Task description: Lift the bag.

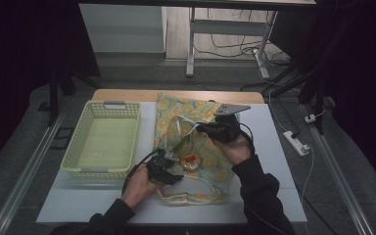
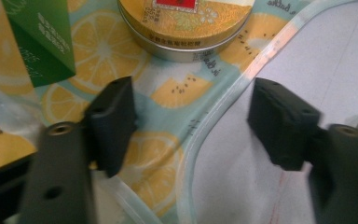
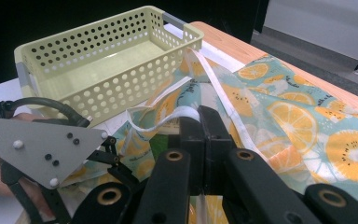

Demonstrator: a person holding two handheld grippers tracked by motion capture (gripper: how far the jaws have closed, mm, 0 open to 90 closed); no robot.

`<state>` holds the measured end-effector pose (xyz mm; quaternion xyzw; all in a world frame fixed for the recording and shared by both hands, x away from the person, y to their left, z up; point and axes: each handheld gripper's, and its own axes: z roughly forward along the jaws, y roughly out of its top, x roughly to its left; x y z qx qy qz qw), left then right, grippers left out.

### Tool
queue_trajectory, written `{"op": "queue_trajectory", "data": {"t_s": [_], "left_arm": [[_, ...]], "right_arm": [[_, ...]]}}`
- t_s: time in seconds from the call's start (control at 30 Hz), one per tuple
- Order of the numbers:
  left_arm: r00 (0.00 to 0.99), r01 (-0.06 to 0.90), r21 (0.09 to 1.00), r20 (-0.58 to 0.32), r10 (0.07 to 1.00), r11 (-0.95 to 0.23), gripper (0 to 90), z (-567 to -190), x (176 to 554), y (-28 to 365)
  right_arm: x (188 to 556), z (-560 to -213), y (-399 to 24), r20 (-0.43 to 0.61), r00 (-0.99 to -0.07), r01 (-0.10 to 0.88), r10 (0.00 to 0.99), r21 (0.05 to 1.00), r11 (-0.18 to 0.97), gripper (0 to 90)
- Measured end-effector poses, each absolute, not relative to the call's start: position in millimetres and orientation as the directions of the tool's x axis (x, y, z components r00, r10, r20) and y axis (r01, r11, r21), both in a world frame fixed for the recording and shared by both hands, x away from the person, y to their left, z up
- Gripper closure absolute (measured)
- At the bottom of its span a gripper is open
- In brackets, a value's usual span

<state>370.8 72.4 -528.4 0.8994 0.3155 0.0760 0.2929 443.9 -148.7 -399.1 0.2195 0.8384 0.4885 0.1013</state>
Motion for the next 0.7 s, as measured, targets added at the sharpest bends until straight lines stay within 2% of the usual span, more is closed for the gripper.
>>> {"op": "queue_trajectory", "data": {"t_s": [0.1,0.2,0.47,0.7], "left_arm": [[0.775,0.542,0.574,-0.059,0.629,-0.614,52.3,-527.3,373.8,75.1],[0.771,0.546,0.568,-0.053,0.635,-0.615,59.9,-526.3,374.2,74.7],[0.782,0.549,0.572,-0.094,0.617,-0.609,88.1,-526.3,375.8,74.1],[0.751,0.589,0.563,-0.117,0.65,-0.579,89.7,-524.7,375.7,73.0]], "right_arm": [[443.7,-398.8,-148.8,0.045,-0.882,0.269,0.468,0.864,0.425,89.3],[443.8,-398.6,-149.1,0.044,-0.882,0.269,0.469,0.865,0.425,89.4],[443.5,-398.7,-148.4,0.045,-0.883,0.269,0.468,0.865,0.424,89.4],[444.0,-398.3,-149.4,0.044,-0.882,0.268,0.469,0.865,0.423,89.4]]}}
